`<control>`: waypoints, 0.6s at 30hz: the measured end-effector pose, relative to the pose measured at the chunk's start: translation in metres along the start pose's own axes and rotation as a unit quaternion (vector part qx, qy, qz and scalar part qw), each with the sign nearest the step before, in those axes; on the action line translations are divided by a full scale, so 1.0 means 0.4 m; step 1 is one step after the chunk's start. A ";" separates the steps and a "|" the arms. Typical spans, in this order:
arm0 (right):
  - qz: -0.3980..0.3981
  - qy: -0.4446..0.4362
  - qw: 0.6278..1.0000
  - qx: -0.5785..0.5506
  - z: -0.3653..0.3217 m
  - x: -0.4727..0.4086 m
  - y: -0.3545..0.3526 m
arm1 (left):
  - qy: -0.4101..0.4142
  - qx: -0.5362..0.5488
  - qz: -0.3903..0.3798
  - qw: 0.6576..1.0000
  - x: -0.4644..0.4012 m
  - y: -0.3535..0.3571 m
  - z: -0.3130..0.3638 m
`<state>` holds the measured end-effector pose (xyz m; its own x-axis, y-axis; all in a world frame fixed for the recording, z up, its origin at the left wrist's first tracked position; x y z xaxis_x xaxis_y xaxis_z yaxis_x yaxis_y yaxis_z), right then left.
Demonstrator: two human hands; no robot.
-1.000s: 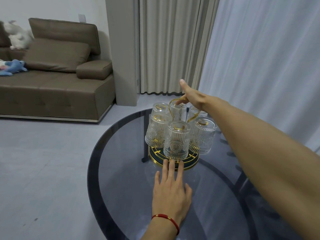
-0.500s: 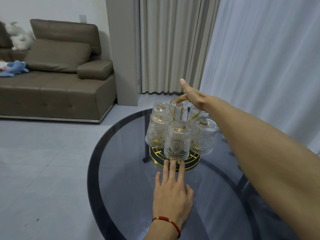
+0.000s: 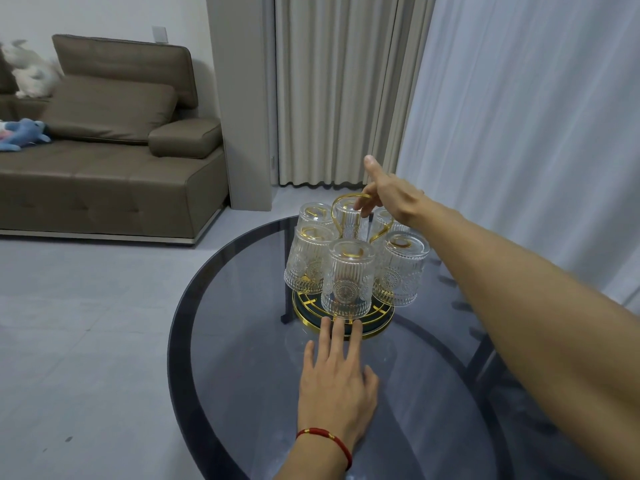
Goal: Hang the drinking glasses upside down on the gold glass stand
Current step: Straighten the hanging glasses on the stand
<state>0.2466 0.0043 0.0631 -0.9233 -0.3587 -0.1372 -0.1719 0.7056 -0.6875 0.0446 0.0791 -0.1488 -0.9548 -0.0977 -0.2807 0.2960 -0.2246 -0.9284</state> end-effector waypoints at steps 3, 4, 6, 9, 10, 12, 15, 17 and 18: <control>-0.011 0.012 1.000 0.006 0.000 0.000 0.005 | 0.001 0.000 -0.002 1.000 0.000 -0.001 -0.001; -0.016 0.012 1.000 0.003 0.001 -0.001 0.006 | 0.001 -0.001 -0.002 1.000 -0.001 0.000 -0.002; -0.022 0.010 1.000 -0.002 0.003 -0.001 0.005 | 0.001 -0.001 -0.003 1.000 -0.001 0.001 -0.003; -0.022 0.009 1.000 -0.003 0.004 -0.001 0.005 | 0.001 -0.001 -0.005 1.000 -0.002 0.004 -0.004; -0.021 0.008 1.000 -0.002 0.002 0.000 0.005 | 0.001 -0.001 -0.005 1.000 -0.002 0.005 -0.004; -0.022 0.008 1.000 -0.001 0.000 -0.001 0.006 | 0.001 0.001 -0.005 1.000 -0.002 0.005 -0.005; -0.013 0.005 1.000 -0.002 0.000 0.000 0.009 | 0.001 0.001 -0.004 1.000 -0.003 0.006 -0.005; -0.004 0.002 1.000 -0.003 -0.001 0.003 0.010 | 0.002 0.003 -0.002 1.000 -0.003 0.005 -0.004; -0.002 0.002 1.000 -0.006 -0.001 0.004 0.011 | 0.002 0.003 -0.002 1.000 -0.003 0.005 -0.004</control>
<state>0.2440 0.0070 0.0603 -0.9237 -0.3597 -0.1321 -0.1796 0.7109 -0.6799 0.0462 0.0802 -0.1508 -0.9560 -0.0937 -0.2781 0.2925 -0.2315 -0.9278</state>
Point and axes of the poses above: each hand's wrist, its own x-axis away from the middle knuckle, its own y-axis out of the palm, z = x × y, the point moved 1 cm from there along -x, towards the middle knuckle, and after that the axes turned 7 degrees about -x, right-handed, at the moved point
